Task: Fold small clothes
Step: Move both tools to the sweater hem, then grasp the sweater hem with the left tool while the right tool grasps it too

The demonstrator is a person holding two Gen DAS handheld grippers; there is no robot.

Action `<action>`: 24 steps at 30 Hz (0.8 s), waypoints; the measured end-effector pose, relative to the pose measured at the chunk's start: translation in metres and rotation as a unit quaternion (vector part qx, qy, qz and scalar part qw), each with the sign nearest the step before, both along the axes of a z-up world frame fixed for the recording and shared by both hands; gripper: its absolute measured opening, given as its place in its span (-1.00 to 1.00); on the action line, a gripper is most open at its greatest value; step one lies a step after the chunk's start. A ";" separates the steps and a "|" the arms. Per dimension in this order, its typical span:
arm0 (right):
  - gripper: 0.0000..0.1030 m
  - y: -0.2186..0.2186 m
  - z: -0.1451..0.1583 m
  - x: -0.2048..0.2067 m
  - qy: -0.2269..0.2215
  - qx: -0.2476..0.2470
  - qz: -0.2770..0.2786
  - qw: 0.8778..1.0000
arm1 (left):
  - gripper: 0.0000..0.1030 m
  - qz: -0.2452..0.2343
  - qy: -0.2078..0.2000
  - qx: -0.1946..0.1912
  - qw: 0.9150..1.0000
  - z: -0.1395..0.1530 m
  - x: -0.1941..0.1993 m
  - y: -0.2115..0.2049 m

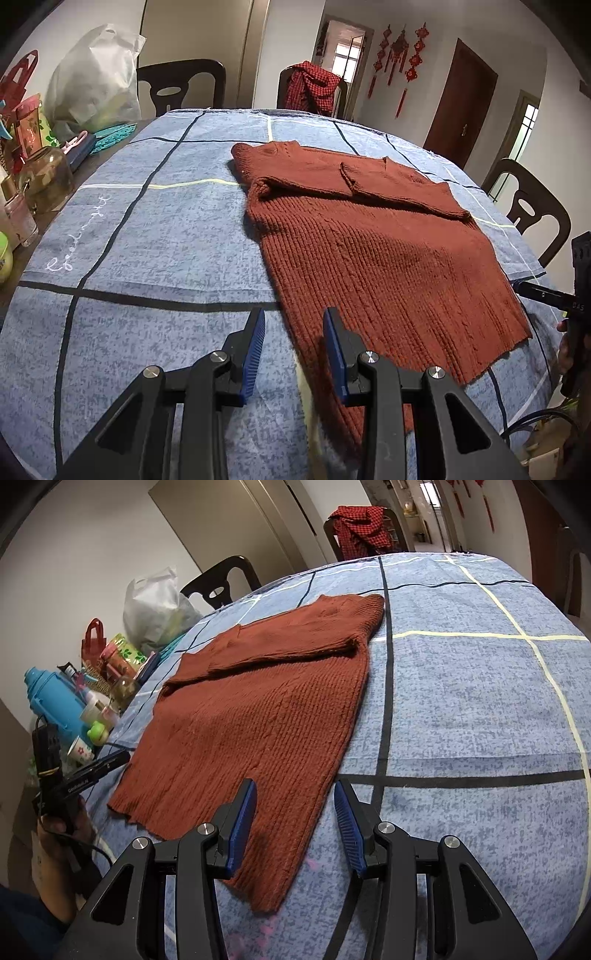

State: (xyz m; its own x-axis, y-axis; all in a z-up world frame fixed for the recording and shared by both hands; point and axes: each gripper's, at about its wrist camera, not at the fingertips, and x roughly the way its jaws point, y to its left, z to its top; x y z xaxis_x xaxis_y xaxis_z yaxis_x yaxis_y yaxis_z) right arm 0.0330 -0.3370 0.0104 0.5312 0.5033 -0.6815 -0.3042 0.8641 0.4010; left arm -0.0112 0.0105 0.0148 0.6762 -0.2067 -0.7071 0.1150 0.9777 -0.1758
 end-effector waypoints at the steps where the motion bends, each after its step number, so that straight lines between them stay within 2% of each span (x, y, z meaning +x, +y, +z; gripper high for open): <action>1: -0.13 0.000 0.000 -0.002 0.000 0.000 0.001 1.000 | -0.32 -0.001 0.001 -0.001 1.000 -0.001 -0.002 0.000; 7: -0.13 0.002 -0.006 -0.011 0.010 0.012 0.002 1.000 | -0.32 -0.015 0.015 -0.026 0.999 -0.009 -0.012 -0.004; 10: -0.13 0.003 -0.010 -0.015 0.009 0.020 -0.004 1.000 | -0.26 -0.014 0.008 -0.033 0.999 -0.010 -0.019 -0.007; 14: -0.13 0.003 -0.011 -0.019 0.018 0.041 -0.005 0.999 | -0.25 -0.024 0.017 -0.081 0.996 -0.012 -0.026 -0.011; 17: -0.13 0.006 -0.013 -0.024 0.025 0.060 0.006 0.998 | -0.25 -0.022 0.011 -0.084 0.996 -0.012 -0.031 -0.015; 24: -0.13 0.006 -0.016 -0.023 0.042 0.103 0.007 0.994 | -0.25 -0.007 0.026 -0.148 0.989 -0.015 -0.032 -0.003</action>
